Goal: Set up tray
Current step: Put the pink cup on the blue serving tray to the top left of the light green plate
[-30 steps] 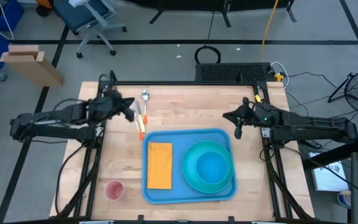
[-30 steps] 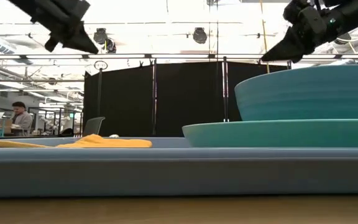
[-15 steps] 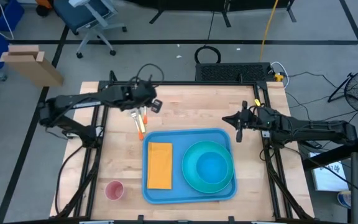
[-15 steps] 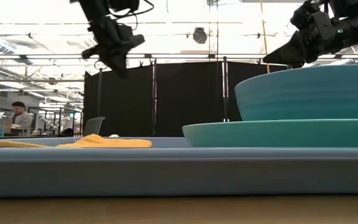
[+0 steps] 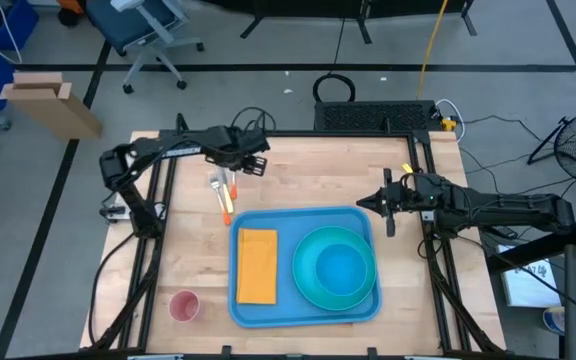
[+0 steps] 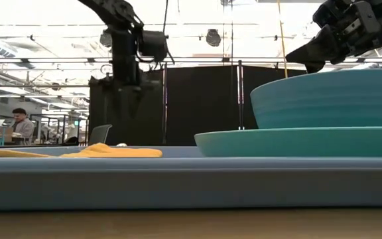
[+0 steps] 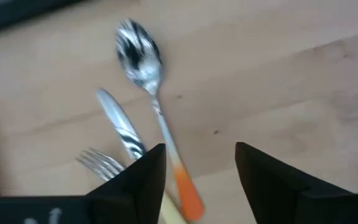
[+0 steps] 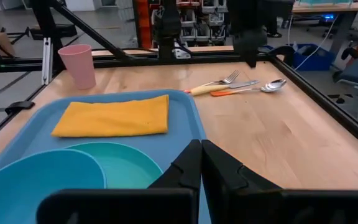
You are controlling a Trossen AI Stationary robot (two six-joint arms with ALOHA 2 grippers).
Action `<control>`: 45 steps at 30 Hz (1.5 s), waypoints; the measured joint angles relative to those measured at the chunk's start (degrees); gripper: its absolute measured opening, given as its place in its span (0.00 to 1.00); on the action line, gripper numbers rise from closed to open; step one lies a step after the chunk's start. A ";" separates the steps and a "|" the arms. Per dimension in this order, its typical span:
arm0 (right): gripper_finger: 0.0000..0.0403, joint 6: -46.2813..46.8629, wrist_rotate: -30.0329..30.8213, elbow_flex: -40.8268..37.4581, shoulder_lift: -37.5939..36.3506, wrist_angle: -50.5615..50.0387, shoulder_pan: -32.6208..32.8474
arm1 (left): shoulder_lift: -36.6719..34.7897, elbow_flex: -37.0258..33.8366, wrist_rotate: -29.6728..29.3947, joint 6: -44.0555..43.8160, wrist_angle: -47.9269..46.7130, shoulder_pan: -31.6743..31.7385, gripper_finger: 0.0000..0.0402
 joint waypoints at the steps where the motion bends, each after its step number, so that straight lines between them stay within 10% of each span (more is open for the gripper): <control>1: 0.01 -0.02 0.00 0.00 0.00 0.11 0.00 | 0.89 0.00 1.64 0.10 0.77 0.32 0.51; 29: 0.01 -3.05 -0.11 0.00 0.00 4.56 0.00 | 2.62 -0.13 4.66 -9.87 2.93 2.14 0.36; 45: 0.01 -3.04 -0.11 0.00 0.01 4.54 0.00 | -1.20 -0.17 11.09 11.50 1.66 -7.71 0.35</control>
